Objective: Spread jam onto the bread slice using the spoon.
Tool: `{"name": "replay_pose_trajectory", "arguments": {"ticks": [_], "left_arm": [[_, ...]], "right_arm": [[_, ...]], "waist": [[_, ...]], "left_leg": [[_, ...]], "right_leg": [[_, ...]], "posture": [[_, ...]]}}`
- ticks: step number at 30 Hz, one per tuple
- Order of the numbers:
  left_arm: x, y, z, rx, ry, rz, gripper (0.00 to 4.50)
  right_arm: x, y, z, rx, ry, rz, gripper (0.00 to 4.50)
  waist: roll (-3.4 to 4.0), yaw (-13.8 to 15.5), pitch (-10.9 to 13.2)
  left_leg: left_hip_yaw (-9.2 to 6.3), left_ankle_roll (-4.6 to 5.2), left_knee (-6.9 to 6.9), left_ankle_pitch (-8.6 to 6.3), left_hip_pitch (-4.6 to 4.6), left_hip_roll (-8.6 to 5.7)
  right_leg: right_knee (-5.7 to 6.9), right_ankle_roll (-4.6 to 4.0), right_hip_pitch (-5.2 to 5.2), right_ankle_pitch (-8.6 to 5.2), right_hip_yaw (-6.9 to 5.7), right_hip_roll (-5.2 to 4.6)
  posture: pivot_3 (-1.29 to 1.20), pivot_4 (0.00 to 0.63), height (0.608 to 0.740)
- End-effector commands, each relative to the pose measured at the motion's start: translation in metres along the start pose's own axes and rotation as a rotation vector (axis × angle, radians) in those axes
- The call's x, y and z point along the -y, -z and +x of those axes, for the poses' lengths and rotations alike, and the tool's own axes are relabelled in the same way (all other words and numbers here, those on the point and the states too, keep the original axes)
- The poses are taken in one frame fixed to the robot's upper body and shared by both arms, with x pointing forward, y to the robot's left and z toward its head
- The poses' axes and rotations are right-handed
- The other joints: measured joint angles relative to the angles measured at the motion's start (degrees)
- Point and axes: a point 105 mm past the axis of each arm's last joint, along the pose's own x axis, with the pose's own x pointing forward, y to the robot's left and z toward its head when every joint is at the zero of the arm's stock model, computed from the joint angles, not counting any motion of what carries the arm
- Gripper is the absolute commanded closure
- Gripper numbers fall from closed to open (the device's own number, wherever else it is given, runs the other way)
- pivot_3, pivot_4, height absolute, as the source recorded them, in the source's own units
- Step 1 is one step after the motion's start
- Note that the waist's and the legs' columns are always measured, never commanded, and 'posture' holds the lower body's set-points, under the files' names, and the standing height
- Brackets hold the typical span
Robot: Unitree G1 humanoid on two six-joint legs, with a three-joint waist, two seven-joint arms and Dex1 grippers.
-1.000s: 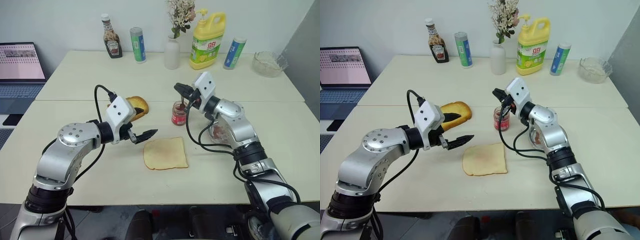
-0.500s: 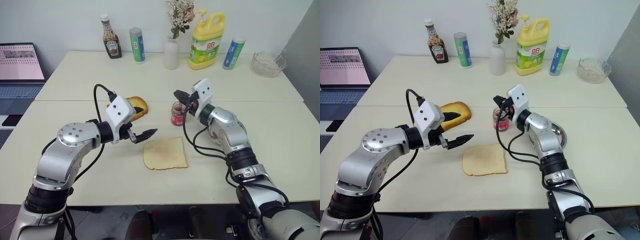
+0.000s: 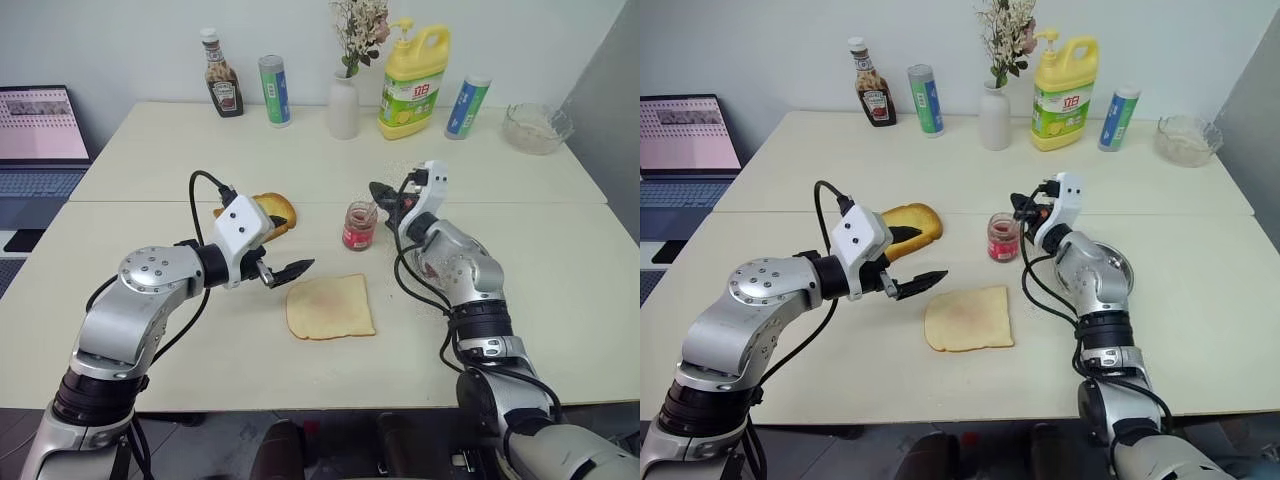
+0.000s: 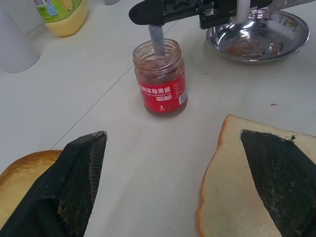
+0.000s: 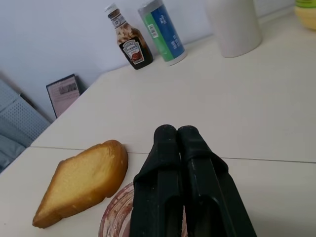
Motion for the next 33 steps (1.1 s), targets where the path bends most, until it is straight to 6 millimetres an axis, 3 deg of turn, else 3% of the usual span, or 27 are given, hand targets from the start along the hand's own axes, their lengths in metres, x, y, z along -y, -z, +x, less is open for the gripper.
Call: {"name": "replay_pose_trajectory", "arguments": {"ticks": [1,9,33], "left_arm": [[0.0,-0.008,0.0,0.028,-0.007,0.038,0.0],[-0.002,-0.007,0.001,0.024,-0.01,0.045,0.0],[-0.016,0.003,-0.003,-0.004,-0.072,0.049,0.0]], "right_arm": [[-0.015,-0.022,0.003,0.059,-0.039,0.057,4.44],[-0.022,-0.032,0.003,0.08,-0.05,0.098,4.44],[-0.016,-0.052,-0.002,0.136,-0.012,0.263,4.44]], "waist": [[0.0,0.0,0.0],[0.0,-0.2,0.0],[0.01,-0.4,0.0]], "left_leg": [[0.0,0.0,0.0,0.0,0.0,0.0],[0.0,0.0,-0.03,0.0,-0.02,0.0],[0.0,0.01,-0.04,0.0,-0.05,0.0]], "right_leg": [[0.0,0.0,0.0,0.0,0.0,0.0],[-0.02,0.0,-0.02,0.0,-0.01,0.0],[-0.03,0.0,-0.05,0.0,0.0,0.0]], "posture": [[0.0,0.15,0.74],[0.0,0.15,0.74],[0.0,0.15,0.74]]}}
